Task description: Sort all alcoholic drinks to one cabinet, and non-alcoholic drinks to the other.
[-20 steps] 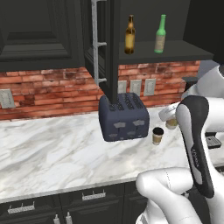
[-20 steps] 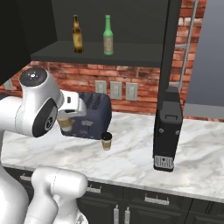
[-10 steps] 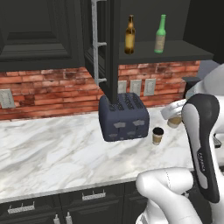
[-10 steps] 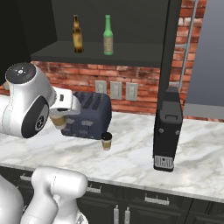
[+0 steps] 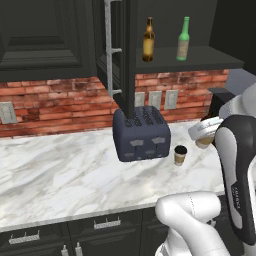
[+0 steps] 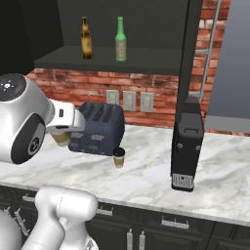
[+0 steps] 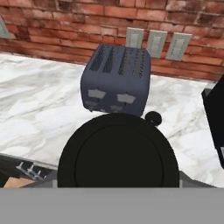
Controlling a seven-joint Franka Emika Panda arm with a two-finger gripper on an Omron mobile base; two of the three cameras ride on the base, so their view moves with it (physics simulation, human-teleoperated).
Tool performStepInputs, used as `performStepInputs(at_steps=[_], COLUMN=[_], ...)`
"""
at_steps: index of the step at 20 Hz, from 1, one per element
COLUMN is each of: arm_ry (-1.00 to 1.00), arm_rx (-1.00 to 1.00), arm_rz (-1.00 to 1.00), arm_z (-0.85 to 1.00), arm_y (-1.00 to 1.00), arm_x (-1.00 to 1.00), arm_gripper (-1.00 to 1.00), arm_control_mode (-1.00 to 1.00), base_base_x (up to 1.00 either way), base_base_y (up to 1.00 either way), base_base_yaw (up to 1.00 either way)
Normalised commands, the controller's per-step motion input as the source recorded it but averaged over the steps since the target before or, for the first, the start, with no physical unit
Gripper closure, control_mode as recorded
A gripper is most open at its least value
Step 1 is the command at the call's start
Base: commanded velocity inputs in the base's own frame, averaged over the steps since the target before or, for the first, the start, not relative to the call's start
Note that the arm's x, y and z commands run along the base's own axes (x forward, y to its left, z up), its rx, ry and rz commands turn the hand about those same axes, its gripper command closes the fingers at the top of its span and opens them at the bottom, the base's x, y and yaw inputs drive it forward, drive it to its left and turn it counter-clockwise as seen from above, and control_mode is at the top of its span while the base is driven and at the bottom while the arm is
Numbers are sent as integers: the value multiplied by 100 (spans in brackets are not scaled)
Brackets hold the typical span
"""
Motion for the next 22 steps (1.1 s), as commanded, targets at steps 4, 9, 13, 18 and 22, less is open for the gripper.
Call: performStepInputs(at_steps=[4, 9, 13, 18, 22], arm_ry=[-3, -1, 0, 0, 0], arm_rx=[0, 0, 0, 0, 0], arm_rz=[0, 0, 0, 0, 0], arm_z=[1, 0, 0, 0, 0], arm_y=[0, 0, 0, 0, 0], arm_x=[-25, -23, -16, 0, 0], arm_gripper=[100, 100, 100, 100, 100], arm_control_mode=[-100, -100, 100, 100, 100], base_base_x=[0, 0, -6, -35, -46], base_base_y=[0, 0, 0, 0, 0], base_base_yaw=[0, 0, 0, 0, 0])
